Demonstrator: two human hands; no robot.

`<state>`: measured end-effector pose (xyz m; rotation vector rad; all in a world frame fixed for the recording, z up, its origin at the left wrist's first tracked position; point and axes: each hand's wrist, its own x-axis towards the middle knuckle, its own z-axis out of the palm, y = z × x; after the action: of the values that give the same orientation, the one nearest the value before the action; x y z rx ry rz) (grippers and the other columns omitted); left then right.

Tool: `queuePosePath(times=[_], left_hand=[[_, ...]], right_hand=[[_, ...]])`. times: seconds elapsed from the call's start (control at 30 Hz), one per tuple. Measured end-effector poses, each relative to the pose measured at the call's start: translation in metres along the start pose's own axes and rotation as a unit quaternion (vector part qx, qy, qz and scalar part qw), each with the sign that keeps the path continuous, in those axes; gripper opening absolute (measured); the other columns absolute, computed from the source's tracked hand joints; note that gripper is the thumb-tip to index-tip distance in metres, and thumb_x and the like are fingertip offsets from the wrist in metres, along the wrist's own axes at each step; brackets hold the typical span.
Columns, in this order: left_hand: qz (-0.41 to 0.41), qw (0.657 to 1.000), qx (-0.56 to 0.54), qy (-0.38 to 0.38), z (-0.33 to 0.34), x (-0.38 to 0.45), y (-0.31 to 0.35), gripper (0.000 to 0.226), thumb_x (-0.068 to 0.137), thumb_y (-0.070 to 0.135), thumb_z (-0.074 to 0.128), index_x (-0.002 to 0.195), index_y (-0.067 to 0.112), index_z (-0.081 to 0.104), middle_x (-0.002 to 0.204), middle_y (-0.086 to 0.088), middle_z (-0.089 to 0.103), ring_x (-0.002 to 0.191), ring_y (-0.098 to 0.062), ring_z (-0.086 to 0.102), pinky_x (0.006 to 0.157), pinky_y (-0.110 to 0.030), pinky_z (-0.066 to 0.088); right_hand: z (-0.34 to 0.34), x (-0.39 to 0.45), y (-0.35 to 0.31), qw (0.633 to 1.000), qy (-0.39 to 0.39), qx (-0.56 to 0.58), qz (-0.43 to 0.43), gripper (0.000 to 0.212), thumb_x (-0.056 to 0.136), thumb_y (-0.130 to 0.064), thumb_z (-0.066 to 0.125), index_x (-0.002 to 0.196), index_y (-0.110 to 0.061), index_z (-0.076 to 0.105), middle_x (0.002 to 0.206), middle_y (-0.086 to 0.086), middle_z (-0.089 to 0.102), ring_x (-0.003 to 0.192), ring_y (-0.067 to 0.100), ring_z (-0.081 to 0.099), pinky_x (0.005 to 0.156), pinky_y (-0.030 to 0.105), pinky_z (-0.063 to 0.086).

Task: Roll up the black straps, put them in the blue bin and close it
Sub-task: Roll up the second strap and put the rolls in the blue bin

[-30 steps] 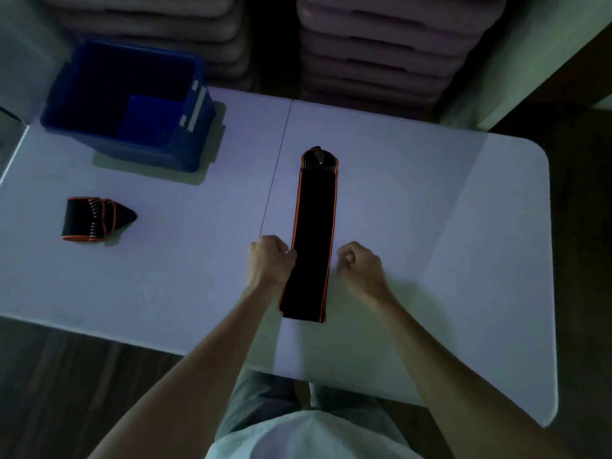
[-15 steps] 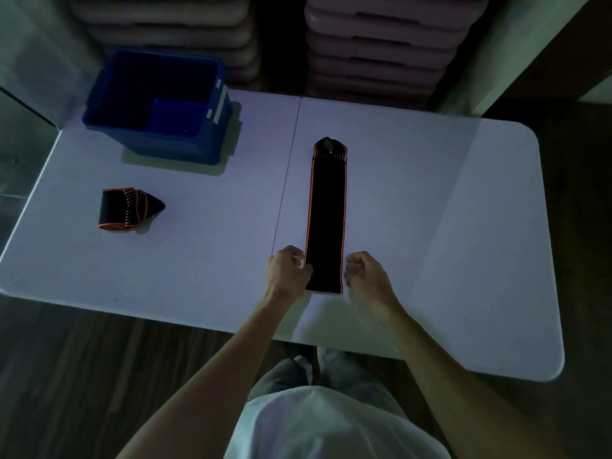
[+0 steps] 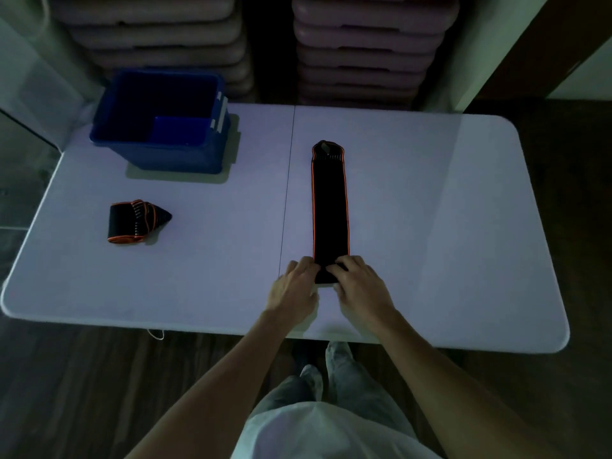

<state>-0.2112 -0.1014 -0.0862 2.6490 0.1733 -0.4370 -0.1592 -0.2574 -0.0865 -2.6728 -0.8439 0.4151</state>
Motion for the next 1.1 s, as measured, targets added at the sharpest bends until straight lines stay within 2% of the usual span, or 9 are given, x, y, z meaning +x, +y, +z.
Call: queuePosePath(times=[0.13, 0.23, 0.33, 0.43, 0.6, 0.73, 0.83, 1.0, 1.1], left_hand=[[0.023, 0.999, 0.048, 0.013, -0.004, 0.011, 0.001, 0.038, 0.092, 0.026, 0.055, 0.128, 0.015, 0.056, 0.136, 0.003, 0.048, 0.125, -0.022, 0.043, 0.086, -0.038, 0.050], [0.049, 0.997, 0.056, 0.010, -0.010, 0.020, 0.005, 0.031, 0.094, 0.024, 0.052, 0.123, 0.014, 0.055, 0.125, -0.001, 0.055, 0.119, -0.023, 0.048, 0.084, -0.038, 0.049], [0.042, 0.999, 0.014, 0.008, -0.020, 0.027, 0.006, 0.025, 0.094, 0.019, 0.051, 0.118, 0.013, 0.048, 0.112, -0.007, 0.062, 0.104, -0.028, 0.056, 0.075, -0.041, 0.051], [0.010, 1.000, -0.001, -0.020, -0.027, 0.040, 0.004, 0.018, 0.093, 0.019, 0.052, 0.111, 0.015, 0.052, 0.105, -0.007, 0.064, 0.097, -0.029, 0.060, 0.074, -0.044, 0.054], [-0.018, 0.999, 0.010, -0.039, -0.031, 0.053, 0.005, 0.020, 0.093, 0.016, 0.052, 0.111, 0.015, 0.060, 0.105, -0.009, 0.062, 0.096, -0.032, 0.062, 0.072, -0.039, 0.050], [-0.008, 1.000, 0.027, -0.008, -0.025, 0.057, 0.003, 0.022, 0.094, 0.014, 0.052, 0.112, 0.010, 0.063, 0.113, -0.008, 0.054, 0.109, -0.027, 0.052, 0.073, -0.040, 0.049], [0.007, 0.999, 0.034, 0.038, -0.019, 0.056, 0.000, 0.032, 0.091, 0.015, 0.059, 0.122, 0.012, 0.059, 0.123, -0.005, 0.052, 0.115, -0.025, 0.049, 0.080, -0.040, 0.052], [0.022, 0.997, 0.068, 0.027, -0.017, 0.059, 0.001, 0.036, 0.091, 0.018, 0.057, 0.127, 0.020, 0.060, 0.137, 0.002, 0.050, 0.124, -0.022, 0.045, 0.088, -0.037, 0.045], [0.018, 0.997, 0.080, 0.011, -0.020, 0.062, 0.002, 0.033, 0.093, 0.019, 0.054, 0.125, 0.021, 0.062, 0.137, 0.003, 0.049, 0.124, -0.021, 0.043, 0.090, -0.037, 0.045]], right_hand=[[-0.001, 0.007, -0.002, 1.000, -0.013, 0.003, 0.012, 0.042, 0.087, -0.010, 0.062, 0.128, -0.020, 0.061, 0.128, -0.002, 0.054, 0.123, 0.021, 0.045, 0.100, 0.036, 0.044], [0.001, 0.011, -0.002, 0.999, -0.014, 0.021, 0.034, 0.042, 0.086, -0.006, 0.061, 0.126, -0.019, 0.062, 0.127, -0.003, 0.055, 0.122, 0.021, 0.046, 0.099, 0.035, 0.044], [-0.003, 0.017, -0.002, 0.997, 0.003, 0.046, 0.063, 0.029, 0.088, -0.007, 0.058, 0.114, -0.021, 0.059, 0.108, -0.001, 0.063, 0.100, 0.022, 0.055, 0.081, 0.035, 0.049], [-0.009, 0.026, 0.000, 0.994, 0.004, 0.067, 0.084, 0.016, 0.091, -0.012, 0.057, 0.097, -0.023, 0.047, 0.084, -0.002, 0.062, 0.077, 0.021, 0.056, 0.063, 0.034, 0.045], [-0.017, 0.040, 0.003, 0.989, -0.011, 0.100, 0.107, 0.008, 0.091, -0.012, 0.058, 0.096, -0.019, 0.060, 0.093, 0.000, 0.057, 0.083, 0.021, 0.060, 0.065, 0.029, 0.043], [-0.023, 0.051, 0.004, 0.990, -0.023, 0.075, 0.119, 0.022, 0.090, -0.021, 0.064, 0.112, -0.020, 0.066, 0.107, 0.006, 0.055, 0.091, 0.026, 0.062, 0.070, 0.032, 0.047], [-0.024, 0.055, 0.000, 0.993, -0.003, 0.033, 0.115, 0.029, 0.089, -0.021, 0.065, 0.117, -0.017, 0.061, 0.112, 0.008, 0.054, 0.100, 0.027, 0.057, 0.079, 0.038, 0.051], [-0.012, 0.046, 0.007, 0.998, 0.062, -0.014, 0.017, 0.017, 0.086, -0.012, 0.066, 0.103, -0.013, 0.066, 0.109, 0.003, 0.056, 0.100, 0.025, 0.054, 0.075, 0.038, 0.056], [-0.005, 0.037, 0.020, 0.997, 0.053, -0.051, -0.024, 0.031, 0.079, -0.019, 0.075, 0.108, -0.010, 0.069, 0.107, 0.008, 0.062, 0.100, 0.028, 0.061, 0.079, 0.039, 0.059]])
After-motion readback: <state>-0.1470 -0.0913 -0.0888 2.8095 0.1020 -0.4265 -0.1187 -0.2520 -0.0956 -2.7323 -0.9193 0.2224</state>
